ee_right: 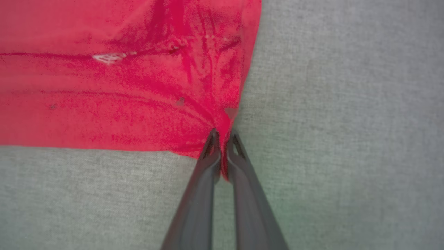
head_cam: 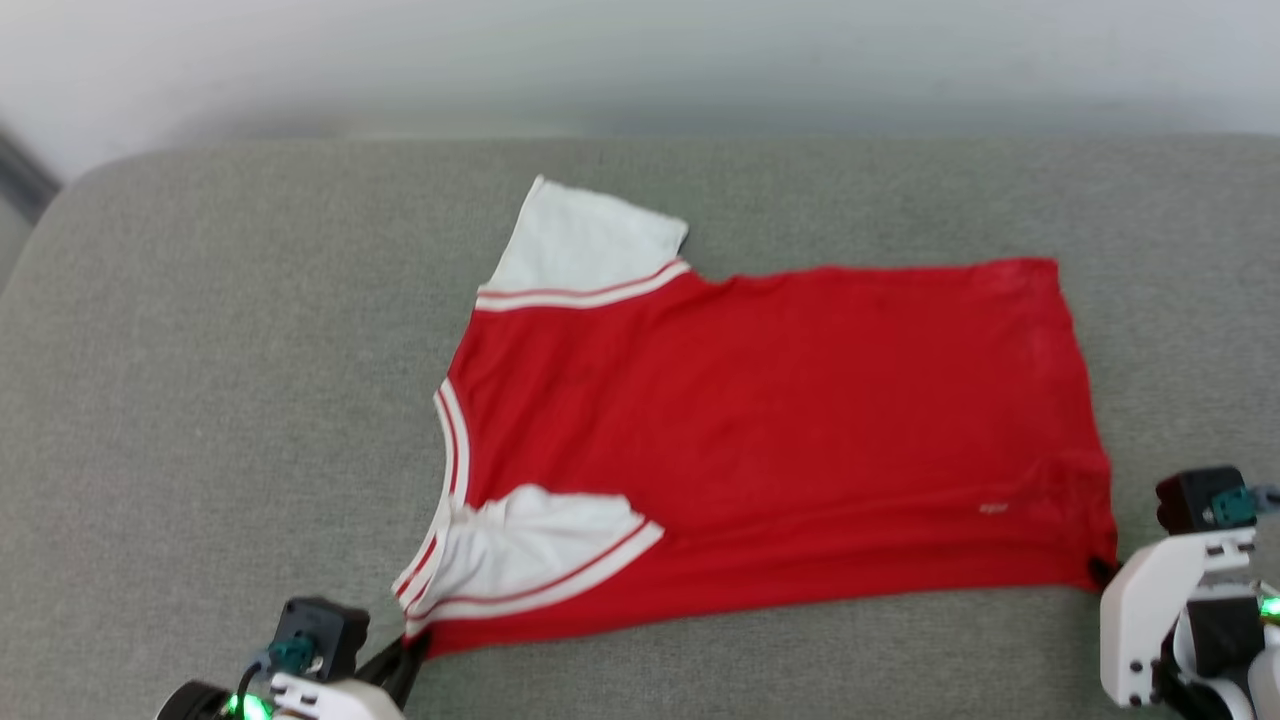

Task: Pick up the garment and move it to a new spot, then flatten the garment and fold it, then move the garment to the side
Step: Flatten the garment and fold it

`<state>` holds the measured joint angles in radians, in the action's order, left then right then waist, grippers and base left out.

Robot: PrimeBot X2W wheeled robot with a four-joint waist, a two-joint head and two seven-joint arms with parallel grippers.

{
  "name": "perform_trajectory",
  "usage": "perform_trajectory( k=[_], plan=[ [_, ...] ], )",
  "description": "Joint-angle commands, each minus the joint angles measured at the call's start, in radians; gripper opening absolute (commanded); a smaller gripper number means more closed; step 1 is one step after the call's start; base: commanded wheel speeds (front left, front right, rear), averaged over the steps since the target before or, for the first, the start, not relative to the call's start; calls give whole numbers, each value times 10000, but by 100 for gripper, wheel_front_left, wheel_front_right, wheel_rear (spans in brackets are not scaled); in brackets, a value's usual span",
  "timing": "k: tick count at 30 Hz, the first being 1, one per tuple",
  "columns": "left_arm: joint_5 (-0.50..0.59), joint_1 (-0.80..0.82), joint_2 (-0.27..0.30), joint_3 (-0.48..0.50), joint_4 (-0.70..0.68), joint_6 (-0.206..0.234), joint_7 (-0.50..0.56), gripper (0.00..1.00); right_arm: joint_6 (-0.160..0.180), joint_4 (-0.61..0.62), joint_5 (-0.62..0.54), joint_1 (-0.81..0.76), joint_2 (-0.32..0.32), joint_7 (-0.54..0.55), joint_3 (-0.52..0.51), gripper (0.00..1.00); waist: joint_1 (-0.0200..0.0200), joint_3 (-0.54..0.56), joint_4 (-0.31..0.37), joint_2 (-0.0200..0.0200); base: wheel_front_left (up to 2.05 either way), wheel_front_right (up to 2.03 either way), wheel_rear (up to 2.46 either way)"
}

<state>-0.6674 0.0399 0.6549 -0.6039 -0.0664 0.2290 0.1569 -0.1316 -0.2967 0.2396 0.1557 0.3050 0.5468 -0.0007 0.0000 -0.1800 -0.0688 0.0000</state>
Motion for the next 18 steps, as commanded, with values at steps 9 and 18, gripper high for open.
perform_trajectory(
  k=[9, 18],
  plan=[
    [-587, -1242, 671, -43, -100, -61, 387, 0, 20, 1393, 513, -1476, 415, 337, -296, 0, 0, 1071, 484, 0, 0, 0, 0],
    [-1079, -1917, 699, -141, -374, -29, 613, 0, 21, 2497, 618, -2901, 406, 1134, -901, 0, 0, 1105, 550, 0, 0, 0, 0]
  ],
)
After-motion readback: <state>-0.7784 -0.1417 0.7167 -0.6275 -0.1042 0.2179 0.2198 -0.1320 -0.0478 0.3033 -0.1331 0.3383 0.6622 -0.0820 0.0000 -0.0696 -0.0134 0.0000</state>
